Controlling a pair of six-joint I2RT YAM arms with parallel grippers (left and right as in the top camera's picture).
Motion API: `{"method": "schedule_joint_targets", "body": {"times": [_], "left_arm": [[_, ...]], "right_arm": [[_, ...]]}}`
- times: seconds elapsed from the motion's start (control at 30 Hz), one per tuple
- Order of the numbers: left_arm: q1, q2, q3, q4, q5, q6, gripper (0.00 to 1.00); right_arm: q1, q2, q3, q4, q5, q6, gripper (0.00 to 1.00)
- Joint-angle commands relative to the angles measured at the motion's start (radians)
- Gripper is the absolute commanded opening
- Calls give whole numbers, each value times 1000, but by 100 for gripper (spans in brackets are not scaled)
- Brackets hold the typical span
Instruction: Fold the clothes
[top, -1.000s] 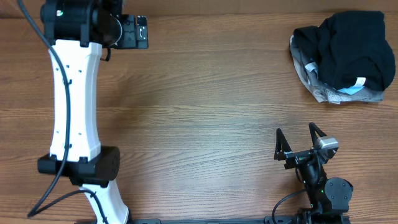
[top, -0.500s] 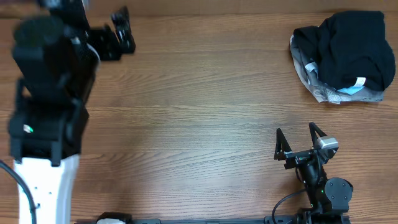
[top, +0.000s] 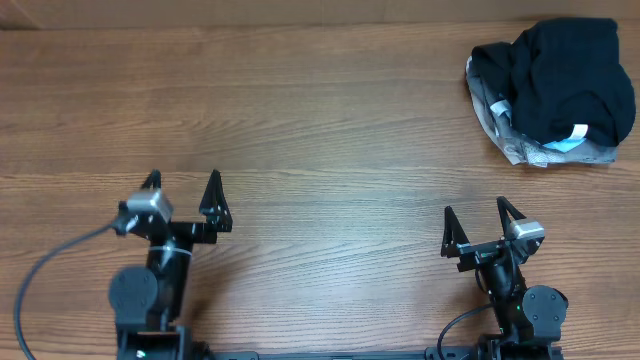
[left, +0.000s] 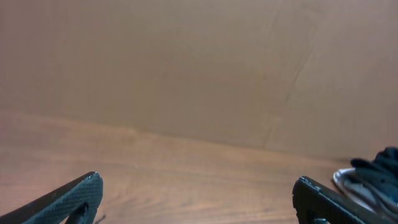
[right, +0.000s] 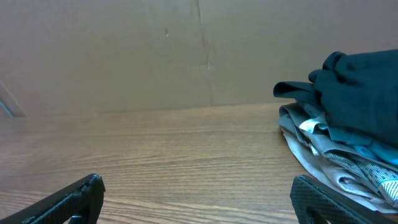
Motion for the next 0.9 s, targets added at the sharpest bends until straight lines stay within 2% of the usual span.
{"method": "schedule_joint_targets", "body": {"times": [0.0, 0.2, 0.43, 0.87], "left_arm": [[42, -165, -201, 71, 32, -103, 100], [72, -300, -332, 63, 40, -142, 100], [78, -430, -330, -213, 31, -122, 100], [78, -446, -330, -211, 30, -110, 100]], "right_arm": [[-2, -10, -11, 6, 3, 8, 100], [-2, -10, -11, 6, 3, 8, 100], [-2, -10, -11, 6, 3, 8, 100], [-2, -10, -11, 6, 3, 8, 100]]}}
